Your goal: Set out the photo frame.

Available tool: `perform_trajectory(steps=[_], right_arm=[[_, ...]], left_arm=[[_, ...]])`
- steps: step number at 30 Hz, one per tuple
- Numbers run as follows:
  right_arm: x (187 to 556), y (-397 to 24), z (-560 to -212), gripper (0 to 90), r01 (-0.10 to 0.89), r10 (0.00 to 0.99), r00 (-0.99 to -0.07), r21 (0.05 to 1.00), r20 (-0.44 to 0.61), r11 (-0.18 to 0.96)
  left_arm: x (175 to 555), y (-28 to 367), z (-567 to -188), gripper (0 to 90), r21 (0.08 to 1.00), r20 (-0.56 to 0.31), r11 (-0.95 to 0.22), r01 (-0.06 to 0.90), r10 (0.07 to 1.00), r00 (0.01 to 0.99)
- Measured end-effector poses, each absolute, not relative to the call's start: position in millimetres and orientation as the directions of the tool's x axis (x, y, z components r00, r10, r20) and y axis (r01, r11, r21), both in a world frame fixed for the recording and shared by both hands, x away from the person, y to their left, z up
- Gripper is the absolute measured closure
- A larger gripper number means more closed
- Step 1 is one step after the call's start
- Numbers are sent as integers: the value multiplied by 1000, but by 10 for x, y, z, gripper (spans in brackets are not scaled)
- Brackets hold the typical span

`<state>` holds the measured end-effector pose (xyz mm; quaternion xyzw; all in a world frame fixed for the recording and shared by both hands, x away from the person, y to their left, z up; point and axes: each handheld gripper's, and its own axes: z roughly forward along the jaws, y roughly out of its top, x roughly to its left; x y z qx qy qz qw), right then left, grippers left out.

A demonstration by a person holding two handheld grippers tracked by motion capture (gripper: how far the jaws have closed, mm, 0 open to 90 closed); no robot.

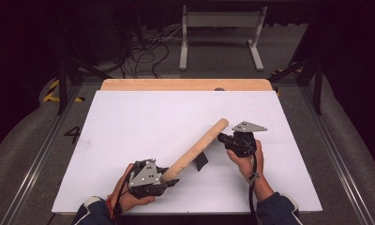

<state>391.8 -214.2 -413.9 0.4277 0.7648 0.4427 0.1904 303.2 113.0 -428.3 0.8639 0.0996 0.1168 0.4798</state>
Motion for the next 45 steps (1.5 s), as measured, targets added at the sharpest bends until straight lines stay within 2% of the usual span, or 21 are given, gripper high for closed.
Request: perform_trajectory(steps=[9,23,30,39,44,45], right_arm=[[3950,-2111,-4138,877,499,819,-564,833,102,240],[3992,-2049,-4091,867,502,808,-583,820,86,275],[4057,-2044,-4071,852,529,809,-575,810,124,252],[3942,-2114,-3994,765,558,791,-580,802,193,214],[3798,-2147,-3848,693,561,768,-591,811,248,169],[3759,-2147,-3799,658,573,751,-592,808,292,137]], left_arm=[[3031,1050,-4291,629,854,101,-517,54,268,958],[3003,852,-4289,573,850,128,-526,40,279,952],[3032,779,-4293,539,853,118,-519,50,285,951],[3013,883,-4308,501,845,72,-529,81,263,962],[2927,1023,-4308,550,847,65,-525,80,252,965],[2916,1039,-4303,561,848,66,-524,80,255,965]])
